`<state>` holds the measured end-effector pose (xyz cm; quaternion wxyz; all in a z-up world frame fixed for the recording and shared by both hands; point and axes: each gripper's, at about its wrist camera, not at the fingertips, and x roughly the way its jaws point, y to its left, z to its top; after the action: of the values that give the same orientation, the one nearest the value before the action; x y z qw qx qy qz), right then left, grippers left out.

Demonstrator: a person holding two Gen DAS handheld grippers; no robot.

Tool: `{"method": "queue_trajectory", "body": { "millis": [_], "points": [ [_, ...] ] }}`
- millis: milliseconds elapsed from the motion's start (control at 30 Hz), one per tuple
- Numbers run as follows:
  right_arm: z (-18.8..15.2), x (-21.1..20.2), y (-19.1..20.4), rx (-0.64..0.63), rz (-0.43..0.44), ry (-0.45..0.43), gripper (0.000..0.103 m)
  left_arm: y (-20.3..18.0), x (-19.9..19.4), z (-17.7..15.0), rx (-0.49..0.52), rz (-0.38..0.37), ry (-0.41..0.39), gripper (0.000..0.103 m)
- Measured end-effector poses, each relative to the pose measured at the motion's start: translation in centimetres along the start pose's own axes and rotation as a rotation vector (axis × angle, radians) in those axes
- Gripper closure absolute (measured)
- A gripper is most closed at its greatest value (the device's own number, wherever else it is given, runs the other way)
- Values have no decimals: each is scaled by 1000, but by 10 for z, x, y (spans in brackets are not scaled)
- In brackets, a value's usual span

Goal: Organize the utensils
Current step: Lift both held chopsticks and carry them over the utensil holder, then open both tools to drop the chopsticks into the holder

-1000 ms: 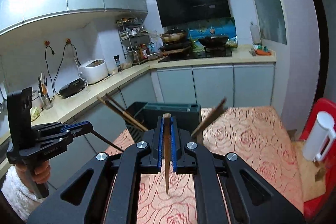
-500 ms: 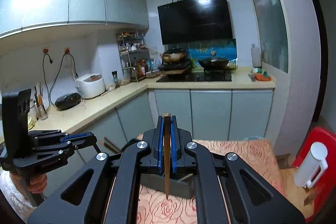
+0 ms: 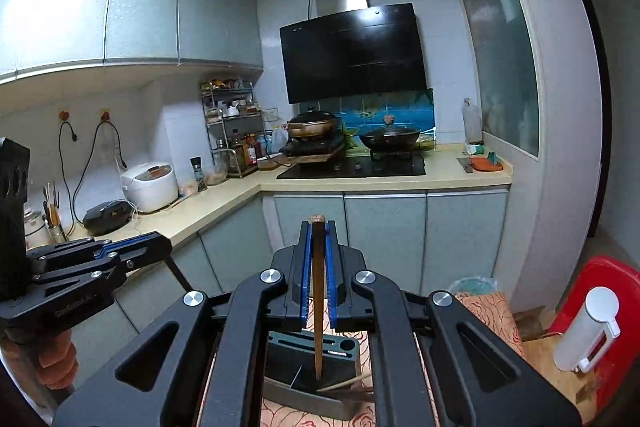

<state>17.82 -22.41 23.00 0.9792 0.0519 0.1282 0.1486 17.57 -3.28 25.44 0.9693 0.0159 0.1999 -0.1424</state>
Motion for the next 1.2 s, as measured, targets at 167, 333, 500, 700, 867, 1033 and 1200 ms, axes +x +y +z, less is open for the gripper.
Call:
{"method": "queue_trajectory", "body": {
  "millis": [167, 333, 500, 700, 867, 1033, 1200],
  "points": [
    [-6, 14, 3, -17, -6, 35, 96, 1, 22, -6, -1, 30, 22, 96],
    [-27, 29, 7, -49, -19, 85, 96, 3, 44, -28, -1, 36, 64, 96],
    [-46, 40, 12, -54, -8, 129, 96, 13, 59, -53, -33, 25, 109, 96],
    [-63, 51, 20, -63, 8, 176, 95, 18, 68, -69, -40, 24, 138, 95],
    [-70, 55, 17, -44, 8, 196, 95, 20, 63, -71, -29, 28, 128, 95],
    [-71, 53, 11, -15, 13, 204, 65, 22, 55, -69, -35, 43, 105, 66],
    [-71, 44, 5, 9, 11, 184, 49, 20, 46, -70, -10, 62, 79, 42]
  ]
}}
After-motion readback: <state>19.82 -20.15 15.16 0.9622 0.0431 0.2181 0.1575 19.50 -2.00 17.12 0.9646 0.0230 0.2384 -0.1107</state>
